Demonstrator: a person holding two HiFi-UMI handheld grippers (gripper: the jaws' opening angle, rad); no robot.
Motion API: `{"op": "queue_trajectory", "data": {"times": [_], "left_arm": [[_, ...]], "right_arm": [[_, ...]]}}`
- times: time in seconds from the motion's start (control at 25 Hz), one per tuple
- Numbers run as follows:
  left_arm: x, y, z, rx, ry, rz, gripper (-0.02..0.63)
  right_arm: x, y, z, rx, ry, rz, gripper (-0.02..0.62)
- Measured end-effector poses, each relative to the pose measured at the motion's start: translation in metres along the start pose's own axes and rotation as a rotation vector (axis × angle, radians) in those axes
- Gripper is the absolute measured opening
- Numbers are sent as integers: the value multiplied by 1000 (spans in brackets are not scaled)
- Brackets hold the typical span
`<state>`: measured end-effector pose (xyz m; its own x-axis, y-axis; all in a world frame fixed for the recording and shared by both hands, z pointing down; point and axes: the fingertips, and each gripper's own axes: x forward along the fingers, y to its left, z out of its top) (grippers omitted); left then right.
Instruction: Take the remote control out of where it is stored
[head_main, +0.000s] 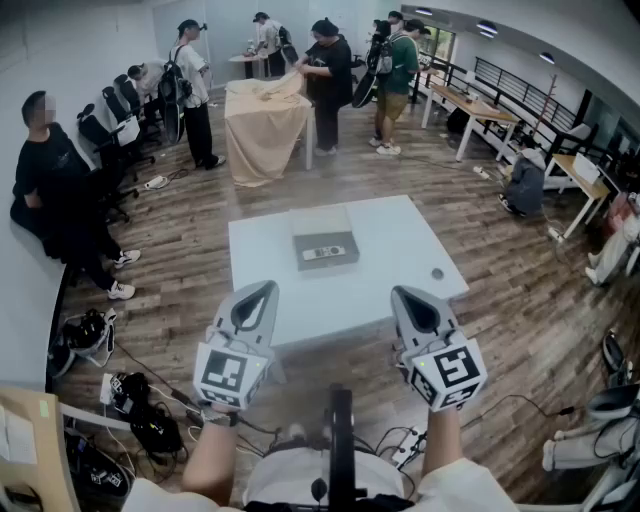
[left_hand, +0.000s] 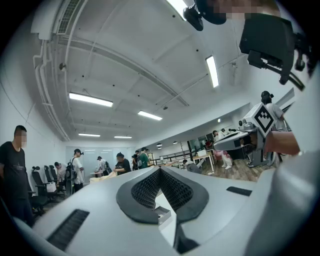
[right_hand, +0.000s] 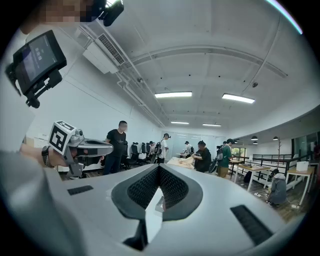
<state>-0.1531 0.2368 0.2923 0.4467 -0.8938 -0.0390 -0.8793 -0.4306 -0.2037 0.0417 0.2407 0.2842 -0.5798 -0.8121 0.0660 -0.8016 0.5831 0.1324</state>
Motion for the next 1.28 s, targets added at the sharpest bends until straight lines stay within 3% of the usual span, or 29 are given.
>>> {"op": "queue_trajectory", "data": {"times": [0.52,0.96,1.28], "left_arm": [[27,-15,-7,6,27,42,-2],[56,-33,-19,13,60,80,-2],[99,-18,-33,22,65,77,-2]], "right_arm": [[4,-35,-13,46,-24,52,-2],[12,-63,-33,88,-9,181,-2],[46,-86,-40,66,-24,213,-2]]}}
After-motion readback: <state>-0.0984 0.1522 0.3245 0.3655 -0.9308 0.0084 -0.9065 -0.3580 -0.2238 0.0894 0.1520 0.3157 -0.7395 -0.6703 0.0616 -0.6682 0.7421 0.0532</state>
